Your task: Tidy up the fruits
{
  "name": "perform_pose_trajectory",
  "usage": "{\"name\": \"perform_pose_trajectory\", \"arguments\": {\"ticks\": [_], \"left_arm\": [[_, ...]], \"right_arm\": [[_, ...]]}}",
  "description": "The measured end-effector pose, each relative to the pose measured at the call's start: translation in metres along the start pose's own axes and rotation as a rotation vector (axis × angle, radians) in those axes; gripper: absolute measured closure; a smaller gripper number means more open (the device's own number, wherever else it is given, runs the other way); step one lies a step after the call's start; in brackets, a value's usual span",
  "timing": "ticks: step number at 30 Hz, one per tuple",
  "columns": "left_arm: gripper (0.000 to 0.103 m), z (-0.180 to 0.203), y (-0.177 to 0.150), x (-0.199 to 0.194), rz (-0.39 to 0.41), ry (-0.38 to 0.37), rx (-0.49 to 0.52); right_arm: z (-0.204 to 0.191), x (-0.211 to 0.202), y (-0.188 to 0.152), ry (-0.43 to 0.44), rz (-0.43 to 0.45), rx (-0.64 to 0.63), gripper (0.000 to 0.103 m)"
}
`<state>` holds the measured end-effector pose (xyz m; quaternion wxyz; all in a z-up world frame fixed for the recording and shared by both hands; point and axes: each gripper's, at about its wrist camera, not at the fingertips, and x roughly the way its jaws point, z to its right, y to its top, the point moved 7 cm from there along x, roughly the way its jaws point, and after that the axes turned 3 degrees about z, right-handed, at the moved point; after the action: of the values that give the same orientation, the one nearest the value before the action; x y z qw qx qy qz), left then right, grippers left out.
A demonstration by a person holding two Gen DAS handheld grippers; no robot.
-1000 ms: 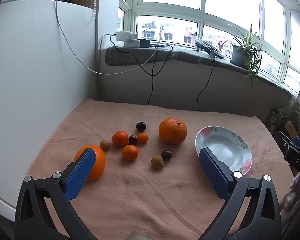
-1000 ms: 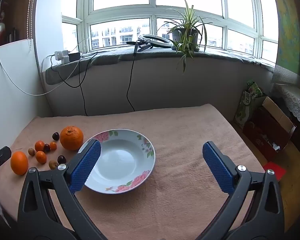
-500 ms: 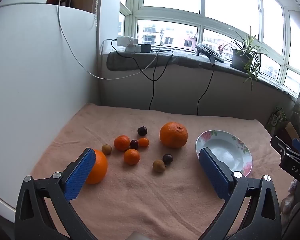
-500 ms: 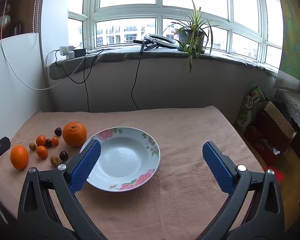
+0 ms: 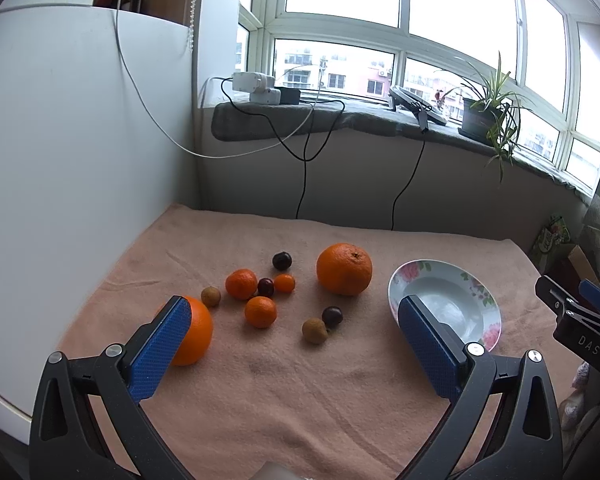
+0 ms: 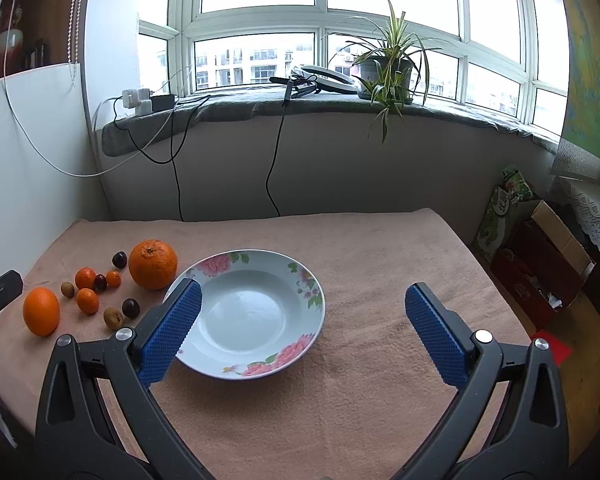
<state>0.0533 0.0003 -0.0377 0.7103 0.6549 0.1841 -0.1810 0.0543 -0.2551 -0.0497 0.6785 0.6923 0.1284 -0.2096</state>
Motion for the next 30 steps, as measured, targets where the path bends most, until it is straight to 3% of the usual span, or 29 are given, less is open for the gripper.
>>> {"name": "perform_pose_trajectory", "arguments": {"ticks": [30], "left_arm": [[0.000, 0.0008, -0.0006, 0.0006, -0.005, -0.006, 0.001]], "right_arm": [[-0.0047, 0.0034, -0.0026, 0.010, -0.012, 0.000, 0.000]]}}
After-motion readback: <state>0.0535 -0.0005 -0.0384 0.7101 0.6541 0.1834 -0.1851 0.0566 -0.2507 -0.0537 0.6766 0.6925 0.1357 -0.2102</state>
